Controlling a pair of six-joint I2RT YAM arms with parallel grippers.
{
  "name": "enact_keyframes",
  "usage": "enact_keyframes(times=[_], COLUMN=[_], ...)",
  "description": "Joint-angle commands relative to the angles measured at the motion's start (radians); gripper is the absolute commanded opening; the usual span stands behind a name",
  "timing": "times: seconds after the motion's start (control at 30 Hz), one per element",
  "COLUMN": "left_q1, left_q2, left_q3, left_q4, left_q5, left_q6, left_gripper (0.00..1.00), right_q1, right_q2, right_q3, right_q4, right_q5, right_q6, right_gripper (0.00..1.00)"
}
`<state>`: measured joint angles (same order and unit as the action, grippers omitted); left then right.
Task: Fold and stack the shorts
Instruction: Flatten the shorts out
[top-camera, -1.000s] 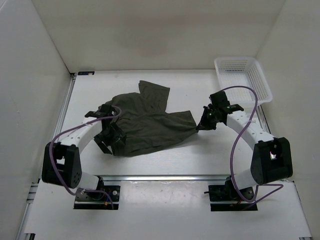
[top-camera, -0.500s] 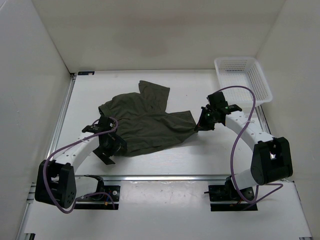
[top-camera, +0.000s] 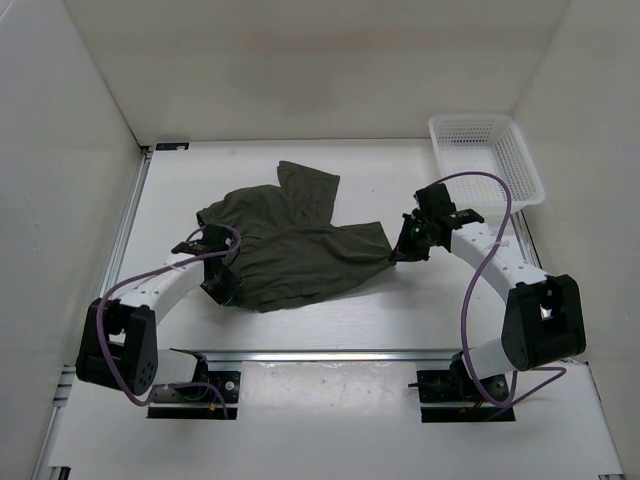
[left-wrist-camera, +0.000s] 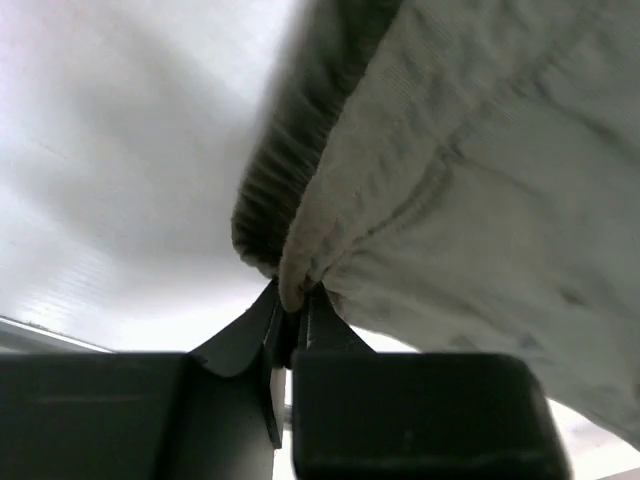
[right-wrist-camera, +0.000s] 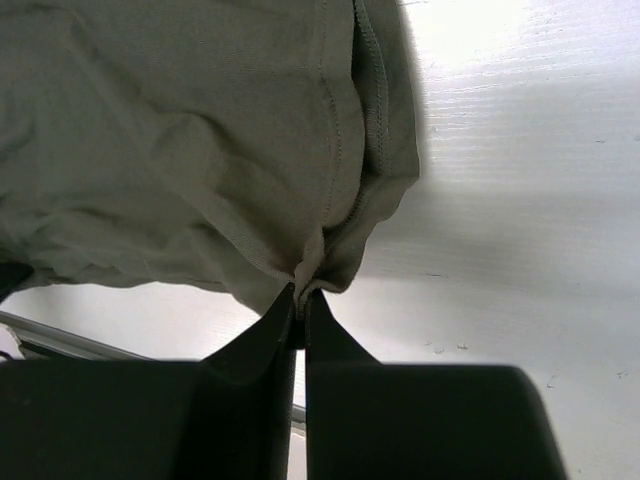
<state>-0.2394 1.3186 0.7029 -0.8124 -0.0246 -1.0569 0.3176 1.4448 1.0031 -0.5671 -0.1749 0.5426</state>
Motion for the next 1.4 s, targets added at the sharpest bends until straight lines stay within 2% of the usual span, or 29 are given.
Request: enact_keyframes(times=[0.0, 0.2, 0.23, 0.33, 0.57, 0.9, 0.97, 1.1, 1.2, 1.27, 1.37], left_q1=[0.006, 0.051, 0.051, 0.063, 0.063, 0.063, 0.063, 0.063, 0.063, 0.063, 0.063], left_q2=[-0.025, -0.124, -0.124, -0.145, -0.245, -0.312, -0.312, -0.303, -0.303, -0.303, -0.244], left_q3=[0.128, 0.577, 0.699, 0.919, 1.206, 1.521, 1.531, 1.494, 1.332, 1.152, 0.936], left_q4=[-0.049, -0.283, -0.338, -0.424, -0.562, -0.700, -0.700, -0.700, -0.642, -0.578, -0.421], left_q5=[-0.060, -0.120, -0.120, -0.129, -0.193, 0.026, 0.107, 0.175, 0.166, 0.166, 0.189], left_q6=[0.064, 0.201, 0.236, 0.277, 0.339, 0.462, 0.462, 0.462, 0.453, 0.443, 0.428], left_gripper=[0.10, 0.10, 0.10, 0.10, 0.10, 0.10, 0.10, 0.10, 0.10, 0.10, 0.10], right_q1=[0.005, 0.005, 0.005, 0.005, -0.005, -0.005, -0.005, -0.005, -0.005, -0.005, -0.005], right_q2=[-0.040, -0.090, -0.106, -0.210, -0.388, -0.624, -0.624, -0.601, -0.558, -0.531, -0.386], right_q3=[0.021, 0.146, 0.190, 0.262, 0.483, 0.804, 0.860, 0.930, 0.866, 0.800, 0.685], right_q4=[0.006, -0.083, -0.117, -0.192, -0.347, -0.566, -0.589, -0.599, -0.554, -0.479, -0.367], right_q5=[0.014, 0.057, 0.057, 0.107, 0.176, 0.317, 0.348, 0.374, 0.446, 0.483, 0.518], right_q6=[0.000, -0.009, -0.009, -0.027, -0.078, -0.079, -0.066, -0.044, -0.061, -0.088, -0.131], right_gripper=[0.00, 0.00, 0.00, 0.00, 0.00, 0.00, 0.00, 0.00, 0.00, 0.00, 0.00])
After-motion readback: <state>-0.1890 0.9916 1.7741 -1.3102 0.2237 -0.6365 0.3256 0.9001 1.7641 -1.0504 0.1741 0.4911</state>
